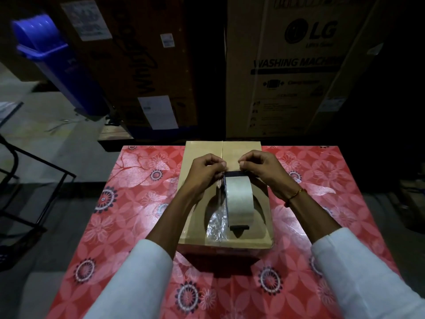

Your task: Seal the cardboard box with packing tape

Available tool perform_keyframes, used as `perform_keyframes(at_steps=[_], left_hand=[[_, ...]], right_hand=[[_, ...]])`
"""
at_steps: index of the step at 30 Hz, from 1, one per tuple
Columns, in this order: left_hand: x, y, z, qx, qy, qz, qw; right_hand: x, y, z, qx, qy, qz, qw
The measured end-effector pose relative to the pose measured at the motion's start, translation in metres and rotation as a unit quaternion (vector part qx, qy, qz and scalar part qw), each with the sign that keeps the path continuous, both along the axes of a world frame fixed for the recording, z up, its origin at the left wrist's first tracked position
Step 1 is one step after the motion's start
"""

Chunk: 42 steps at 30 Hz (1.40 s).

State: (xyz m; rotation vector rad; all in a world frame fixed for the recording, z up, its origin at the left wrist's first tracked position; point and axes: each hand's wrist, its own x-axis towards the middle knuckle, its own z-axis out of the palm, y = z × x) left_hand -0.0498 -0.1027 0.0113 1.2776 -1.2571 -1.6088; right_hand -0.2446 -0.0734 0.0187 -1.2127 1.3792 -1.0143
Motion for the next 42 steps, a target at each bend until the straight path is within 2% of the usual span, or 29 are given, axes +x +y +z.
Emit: perform_keyframes(at_steps=[4, 10, 21, 31, 38, 42], left_hand=[[0.004, 0.003, -0.006, -0.009, 0.030, 0.004, 1.000], [0.003, 0.001, -0.006, -0.032, 0.009, 0.009, 0.999], [0.003, -0.002, -0.004, 0.016, 0.051, 0.014, 0.998], [0.002, -0.002, -0.005, 0.011, 0.052, 0.017, 0.998], [0.004, -0.002, -0.005, -0.018, 0.029, 0.003, 0.999], [0.007, -0.004, -0.003, -0.081, -0.019, -0.024, 0.996]], right_hand=[[0.000, -0.002, 0.002, -0.015, -0.001, 0.022, 1.000], [-0.001, -0.004, 0.002, -0.013, -0.015, 0.031, 0.999], [-0.003, -0.007, 0.003, -0.034, 0.023, 0.053, 0.998], [-0.008, -0.010, 0.007, -0.017, 0.035, 0.077, 0.996], [-0.014, -0.017, 0.008, 0.008, 0.015, 0.112, 0.994], [-0.019, -0.021, 0.009, 0.023, 0.000, 0.133, 0.991]])
